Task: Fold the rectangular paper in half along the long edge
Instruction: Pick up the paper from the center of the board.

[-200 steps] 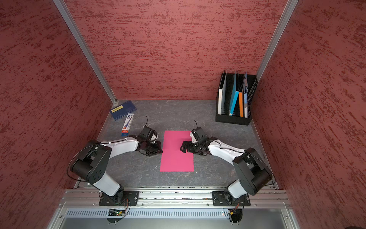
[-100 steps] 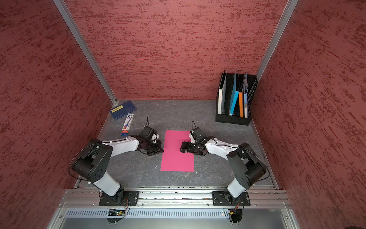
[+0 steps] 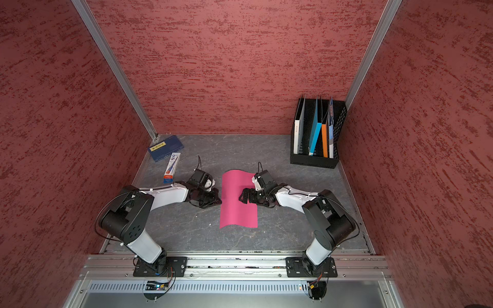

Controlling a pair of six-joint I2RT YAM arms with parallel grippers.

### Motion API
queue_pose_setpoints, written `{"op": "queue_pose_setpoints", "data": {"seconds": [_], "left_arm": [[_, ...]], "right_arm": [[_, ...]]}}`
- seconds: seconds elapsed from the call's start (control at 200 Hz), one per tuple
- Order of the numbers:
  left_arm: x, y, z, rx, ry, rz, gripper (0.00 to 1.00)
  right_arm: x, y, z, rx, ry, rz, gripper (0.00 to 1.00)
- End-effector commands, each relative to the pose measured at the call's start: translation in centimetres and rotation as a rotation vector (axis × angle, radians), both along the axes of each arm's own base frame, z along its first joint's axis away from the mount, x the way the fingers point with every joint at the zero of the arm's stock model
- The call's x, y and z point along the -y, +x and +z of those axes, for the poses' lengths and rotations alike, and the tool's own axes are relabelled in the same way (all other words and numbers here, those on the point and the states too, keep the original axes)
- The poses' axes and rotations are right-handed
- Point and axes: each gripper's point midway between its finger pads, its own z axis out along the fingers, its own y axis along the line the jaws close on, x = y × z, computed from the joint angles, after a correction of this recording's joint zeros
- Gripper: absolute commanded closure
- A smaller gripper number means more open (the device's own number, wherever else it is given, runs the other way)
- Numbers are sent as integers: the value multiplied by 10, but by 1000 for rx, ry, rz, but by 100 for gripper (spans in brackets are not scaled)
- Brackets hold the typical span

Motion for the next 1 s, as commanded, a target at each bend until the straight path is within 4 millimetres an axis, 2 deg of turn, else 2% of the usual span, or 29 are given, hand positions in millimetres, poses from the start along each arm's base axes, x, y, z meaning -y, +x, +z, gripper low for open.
{"op": "queue_pose_setpoints", "data": {"seconds": [0.0,0.421,0.797,0.997], "left_arm": [[-23,-23,-36,-101,136,13,100],[-14,-21,-35,-93,152,-9,100],[-6,-19,-34,-84,188,-36,100],[-5,-21,-34,-86,205,-46,100]], "right_arm": [[4,-13,-20,-75,0,-4,1],[-6,-11,-21,-92,52,-2,1],[-22,-9,0,-74,190,5,1],[-26,-10,4,-70,233,14,1]]}}
